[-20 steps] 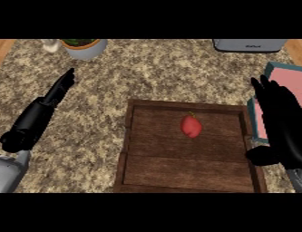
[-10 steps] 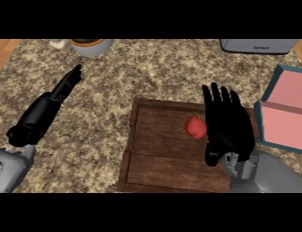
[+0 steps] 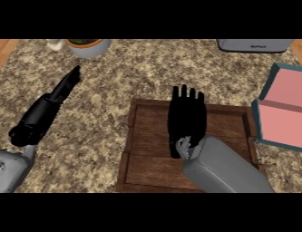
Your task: Pick the bell pepper from the tray and place it in the cardboard box
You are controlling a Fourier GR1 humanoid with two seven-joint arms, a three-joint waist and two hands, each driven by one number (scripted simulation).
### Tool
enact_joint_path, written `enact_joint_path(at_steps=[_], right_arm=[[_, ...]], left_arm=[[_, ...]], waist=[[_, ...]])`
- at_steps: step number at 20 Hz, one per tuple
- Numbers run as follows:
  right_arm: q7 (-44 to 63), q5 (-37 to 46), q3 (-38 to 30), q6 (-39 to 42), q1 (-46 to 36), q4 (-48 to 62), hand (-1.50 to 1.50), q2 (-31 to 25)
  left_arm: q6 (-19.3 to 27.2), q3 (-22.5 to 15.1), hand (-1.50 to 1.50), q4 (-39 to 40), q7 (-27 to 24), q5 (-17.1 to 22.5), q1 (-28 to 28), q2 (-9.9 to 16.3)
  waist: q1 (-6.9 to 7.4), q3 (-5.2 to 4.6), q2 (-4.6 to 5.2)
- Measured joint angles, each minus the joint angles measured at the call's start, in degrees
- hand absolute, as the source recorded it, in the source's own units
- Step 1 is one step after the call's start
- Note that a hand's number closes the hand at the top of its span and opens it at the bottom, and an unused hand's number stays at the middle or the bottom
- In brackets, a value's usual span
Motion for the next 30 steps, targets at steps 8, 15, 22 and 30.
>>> enact_joint_path(at_steps=[8,15,22,30], right_arm=[[0.7,4.2,-2.1,1.3,-4.4,10.1,-1.50,4.9],[0.8,4.6,-2.1,1.5,-6.3,14.9,-1.50,5.7],[0.4,5.8,-3.0,1.0,-6.6,19.8,-1.50,5.9],[-0.7,5.8,-2.5,-0.3,-4.4,20.8,-1.50,6.1]], left_arm=[[-0.7,1.1,0.00,0.1,-0.3,0.0,0.3,0.0],[-1.6,1.9,0.00,0.1,0.0,-0.1,0.2,-0.1],[-1.3,1.9,0.00,0.1,-0.2,-1.4,1.1,-1.3],[-1.4,2.6,0.00,0.6,-0.1,-3.0,0.8,-2.7]], waist=[[-0.51,0.12,-0.08],[-0.60,0.18,-0.10],[-0.75,0.21,-0.04],[-1.17,0.24,-0.04]])
